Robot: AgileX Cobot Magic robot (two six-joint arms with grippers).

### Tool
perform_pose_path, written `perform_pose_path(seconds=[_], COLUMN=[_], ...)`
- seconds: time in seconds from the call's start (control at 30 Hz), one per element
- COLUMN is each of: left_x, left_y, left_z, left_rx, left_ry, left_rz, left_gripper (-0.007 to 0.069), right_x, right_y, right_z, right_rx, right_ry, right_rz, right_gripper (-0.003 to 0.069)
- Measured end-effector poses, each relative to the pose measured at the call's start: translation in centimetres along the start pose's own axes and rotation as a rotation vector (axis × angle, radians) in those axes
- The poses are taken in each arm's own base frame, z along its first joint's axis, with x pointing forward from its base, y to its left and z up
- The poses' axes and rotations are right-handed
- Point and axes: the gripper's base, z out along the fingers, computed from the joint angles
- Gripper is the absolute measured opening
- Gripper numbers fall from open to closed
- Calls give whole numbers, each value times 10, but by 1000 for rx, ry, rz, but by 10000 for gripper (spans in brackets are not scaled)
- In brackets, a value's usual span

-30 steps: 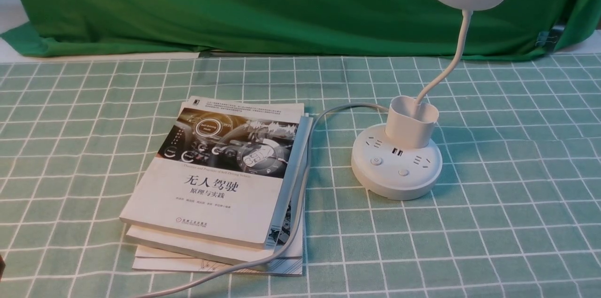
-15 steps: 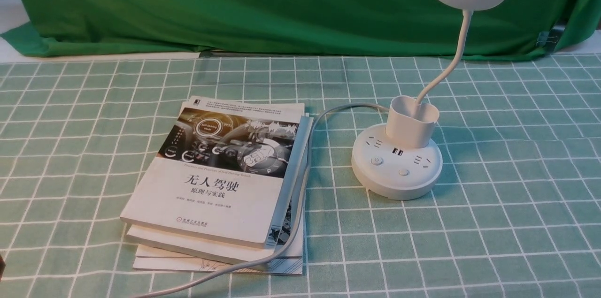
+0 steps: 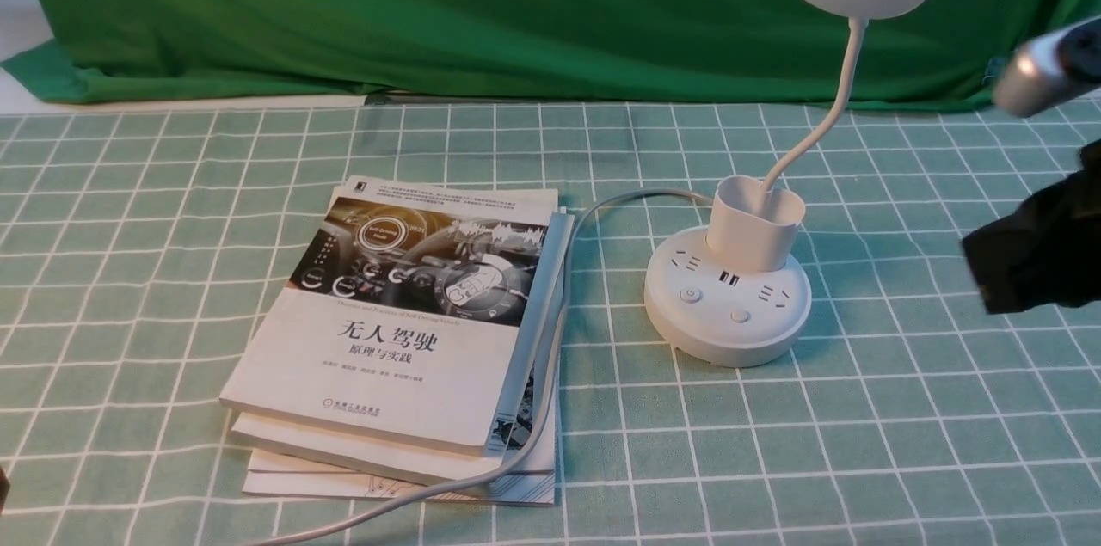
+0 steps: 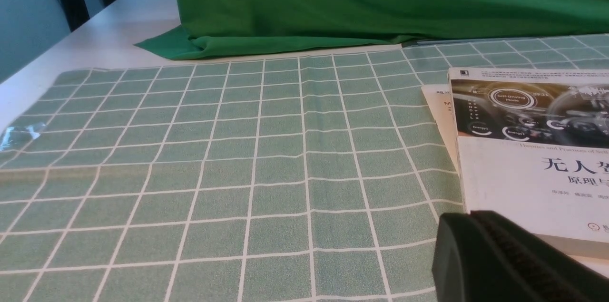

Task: Turn on the table lamp.
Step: 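Press the button on the base of the white desk lamp with the right gripper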

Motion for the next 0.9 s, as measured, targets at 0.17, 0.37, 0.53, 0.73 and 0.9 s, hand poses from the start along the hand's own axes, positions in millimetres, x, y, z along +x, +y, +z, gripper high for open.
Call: perform_pose_path(seconds=[0.17, 0.37, 0.53, 0.73, 0.9], left_x=[0, 0, 0, 0, 0], left_y=[0, 0, 0, 0, 0], left_z=[0, 0, 0, 0, 0], left_rx=[0, 0, 0, 0, 0], left_ry=[0, 0, 0, 0, 0], left_rz=[0, 0, 0, 0, 0], left_gripper=[21, 21, 21, 21, 21], right_x=[-5, -4, 0, 4, 5], right_y=[8, 7, 11, 11, 9], right_z=[46, 89, 122, 146, 158], right_rx=[-45, -61, -66, -53, -39], right_ry=[50, 82, 102, 97, 84], right_rz=[4, 56, 68, 74, 77], right_gripper=[27, 27, 27, 27, 27])
